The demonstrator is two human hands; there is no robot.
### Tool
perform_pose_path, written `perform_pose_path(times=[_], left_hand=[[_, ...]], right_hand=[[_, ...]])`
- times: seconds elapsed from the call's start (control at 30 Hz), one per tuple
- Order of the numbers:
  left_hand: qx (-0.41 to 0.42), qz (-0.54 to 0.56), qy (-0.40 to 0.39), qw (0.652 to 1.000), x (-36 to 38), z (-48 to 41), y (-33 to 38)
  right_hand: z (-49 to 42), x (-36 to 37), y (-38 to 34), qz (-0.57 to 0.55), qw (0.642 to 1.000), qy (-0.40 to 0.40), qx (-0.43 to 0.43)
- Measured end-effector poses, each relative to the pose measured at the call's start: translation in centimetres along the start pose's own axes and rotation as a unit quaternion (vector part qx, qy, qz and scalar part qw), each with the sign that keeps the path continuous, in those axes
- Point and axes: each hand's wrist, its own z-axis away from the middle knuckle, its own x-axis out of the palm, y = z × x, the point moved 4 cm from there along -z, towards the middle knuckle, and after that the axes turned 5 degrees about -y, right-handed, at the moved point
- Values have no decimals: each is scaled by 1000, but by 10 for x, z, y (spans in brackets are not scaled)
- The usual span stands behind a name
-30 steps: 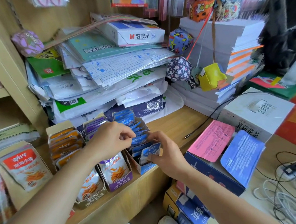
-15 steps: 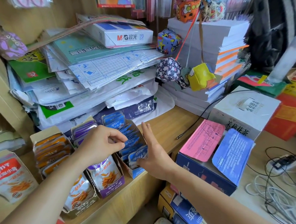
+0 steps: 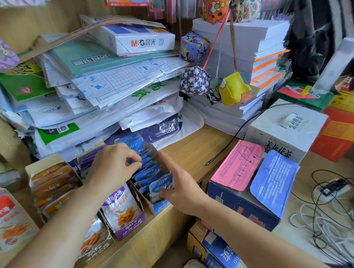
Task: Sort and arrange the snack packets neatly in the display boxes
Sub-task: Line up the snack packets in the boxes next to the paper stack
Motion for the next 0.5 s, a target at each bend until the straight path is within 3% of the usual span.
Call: perform_pose_path(times=[0.23,0.5], left_hand=[[-1,-52,33,998,-7,1,-5],[-44,-59,44,996,-4,-5,-15]], right_hand=[[-1,6,9,-82,995,-14,58],[-2,7,10,-27,998,-47,17]])
